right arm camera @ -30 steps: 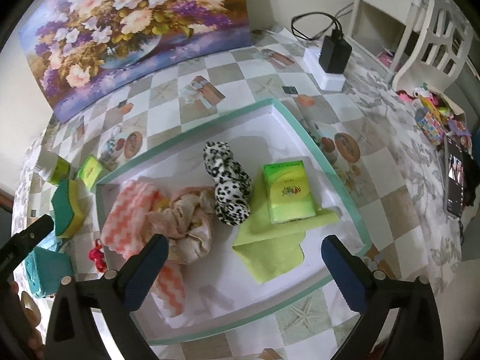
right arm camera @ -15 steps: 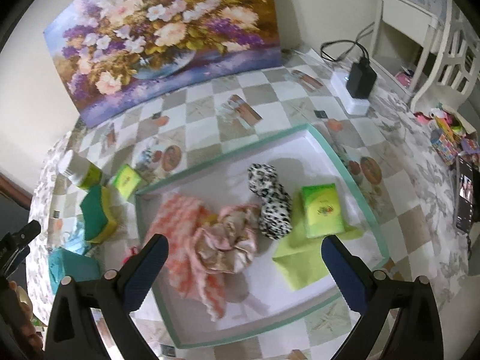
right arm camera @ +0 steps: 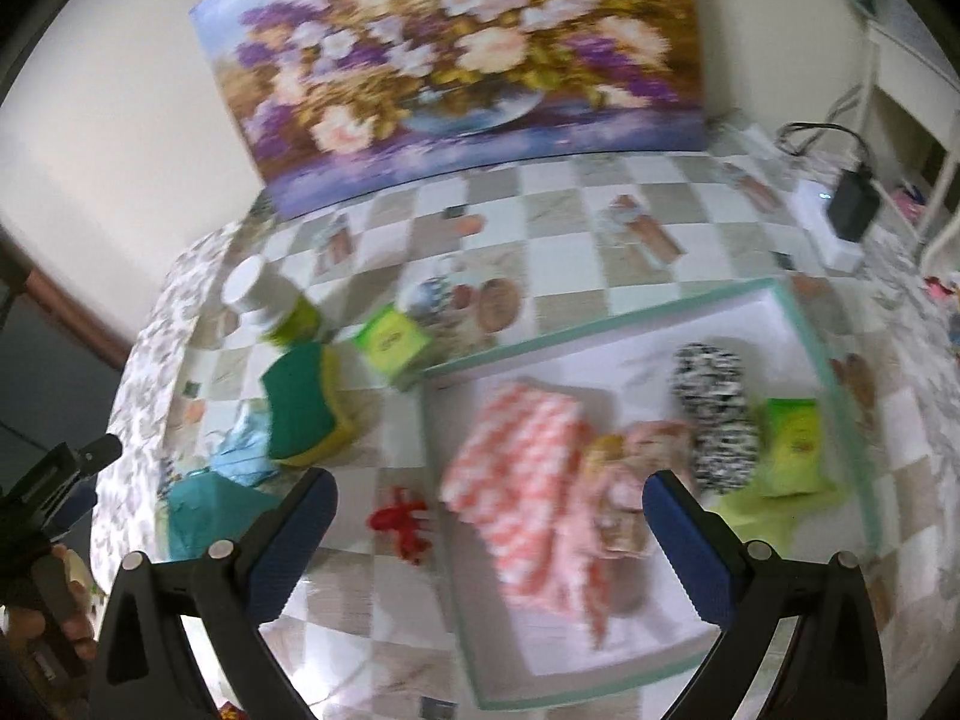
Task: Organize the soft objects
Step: 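Move both grippers back from the box toward the table items, then reach left gripper to blue face mask while right gripper reaches red plush toy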
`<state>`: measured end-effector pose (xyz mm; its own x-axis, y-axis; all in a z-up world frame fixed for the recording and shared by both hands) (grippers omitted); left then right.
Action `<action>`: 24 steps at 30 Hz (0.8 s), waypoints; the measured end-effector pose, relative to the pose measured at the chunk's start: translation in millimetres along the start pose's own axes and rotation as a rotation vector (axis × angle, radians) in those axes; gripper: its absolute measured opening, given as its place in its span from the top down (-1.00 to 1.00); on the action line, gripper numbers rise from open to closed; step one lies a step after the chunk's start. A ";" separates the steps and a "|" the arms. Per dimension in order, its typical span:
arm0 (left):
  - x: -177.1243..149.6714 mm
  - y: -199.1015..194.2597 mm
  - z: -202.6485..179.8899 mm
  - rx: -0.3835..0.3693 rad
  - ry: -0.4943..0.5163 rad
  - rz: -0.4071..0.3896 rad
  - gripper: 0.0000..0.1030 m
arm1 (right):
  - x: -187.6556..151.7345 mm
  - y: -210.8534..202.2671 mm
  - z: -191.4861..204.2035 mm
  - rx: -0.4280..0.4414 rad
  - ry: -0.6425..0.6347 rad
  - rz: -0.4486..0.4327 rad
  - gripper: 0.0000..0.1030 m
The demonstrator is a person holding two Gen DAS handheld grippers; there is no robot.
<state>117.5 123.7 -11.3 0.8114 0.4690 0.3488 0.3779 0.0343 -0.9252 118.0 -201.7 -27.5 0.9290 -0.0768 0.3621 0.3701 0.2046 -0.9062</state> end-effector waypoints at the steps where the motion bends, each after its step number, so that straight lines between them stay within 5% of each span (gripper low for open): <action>1: 0.4 0.7 3.2 0.001 -0.006 0.002 -0.87 | -0.5 4.5 8.4 0.016 -0.015 0.008 -1.00; 13: -0.1 30.0 15.4 0.001 -0.022 0.084 -0.87 | -16.1 61.4 58.3 0.085 -0.118 0.140 -0.98; 24: -7.4 66.4 -1.0 -0.003 0.019 0.187 -0.87 | -30.1 91.4 68.6 0.142 -0.132 0.240 -0.61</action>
<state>137.0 121.6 -75.2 0.8759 0.4502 0.1736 0.2209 -0.0542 -0.9738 123.6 -113.7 -106.2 0.9777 0.1158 0.1753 0.1275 0.3365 -0.9330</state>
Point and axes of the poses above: each gripper's, at about its wrist camera, not at the fingertips, and y roughly the way its jaws point, z to its left, x to its top, the point moved 6 cm from there along y, roughly the way its jaws point, and after that the axes turned 6 degrees about z, right-handed, at the moved point
